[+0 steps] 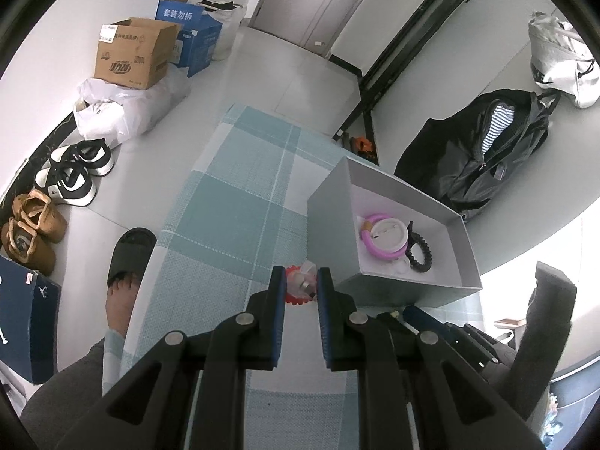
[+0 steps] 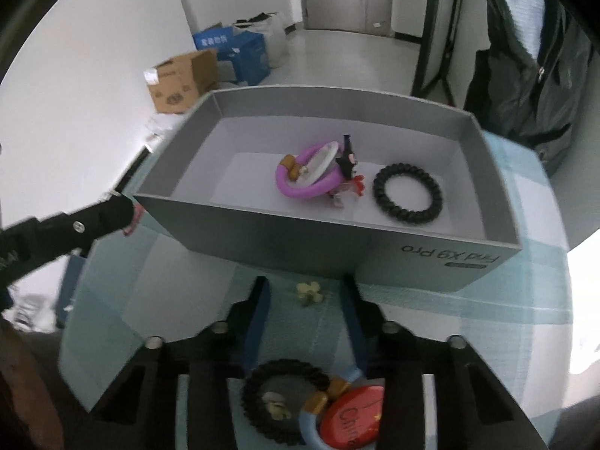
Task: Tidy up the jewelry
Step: 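Lift the red figure with the left tool while the right tool grasps a small flower charm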
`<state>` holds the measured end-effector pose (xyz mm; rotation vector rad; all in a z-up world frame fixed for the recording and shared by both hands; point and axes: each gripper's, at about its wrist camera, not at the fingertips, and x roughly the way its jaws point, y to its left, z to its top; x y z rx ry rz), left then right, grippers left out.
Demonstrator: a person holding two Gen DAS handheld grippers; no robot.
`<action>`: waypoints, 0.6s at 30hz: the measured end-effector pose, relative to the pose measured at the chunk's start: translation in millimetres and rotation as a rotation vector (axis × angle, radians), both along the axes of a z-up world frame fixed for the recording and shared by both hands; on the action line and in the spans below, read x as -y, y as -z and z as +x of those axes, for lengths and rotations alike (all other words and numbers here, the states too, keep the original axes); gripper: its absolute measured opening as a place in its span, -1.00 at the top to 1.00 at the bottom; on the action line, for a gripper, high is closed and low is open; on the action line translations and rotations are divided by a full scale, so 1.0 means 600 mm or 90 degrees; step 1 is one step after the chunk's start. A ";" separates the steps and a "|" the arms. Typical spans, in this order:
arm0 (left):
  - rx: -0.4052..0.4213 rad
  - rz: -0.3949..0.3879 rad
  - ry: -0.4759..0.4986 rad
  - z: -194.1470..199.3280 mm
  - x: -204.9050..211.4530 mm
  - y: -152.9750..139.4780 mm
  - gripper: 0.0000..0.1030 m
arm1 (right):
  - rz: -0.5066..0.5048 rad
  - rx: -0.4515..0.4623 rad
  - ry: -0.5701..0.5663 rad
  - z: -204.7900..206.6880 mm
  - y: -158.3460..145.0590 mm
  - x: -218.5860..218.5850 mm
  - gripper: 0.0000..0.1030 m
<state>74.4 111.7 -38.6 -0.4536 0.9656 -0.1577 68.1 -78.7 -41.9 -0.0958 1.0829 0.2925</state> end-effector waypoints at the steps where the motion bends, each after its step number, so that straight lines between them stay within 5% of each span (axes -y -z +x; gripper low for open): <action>1: 0.001 -0.001 -0.001 0.000 -0.001 0.000 0.78 | -0.008 0.003 0.001 -0.001 0.000 -0.001 0.47; 5: 0.000 -0.001 -0.003 0.000 -0.003 0.000 0.78 | -0.034 0.024 -0.012 -0.007 0.001 -0.007 0.75; 8: -0.001 0.002 -0.003 -0.001 -0.001 -0.001 0.78 | -0.058 0.037 -0.025 -0.017 -0.001 -0.014 0.75; 18: 0.010 0.020 0.002 -0.006 0.008 -0.008 0.78 | 0.029 -0.005 -0.018 -0.007 -0.001 0.024 0.75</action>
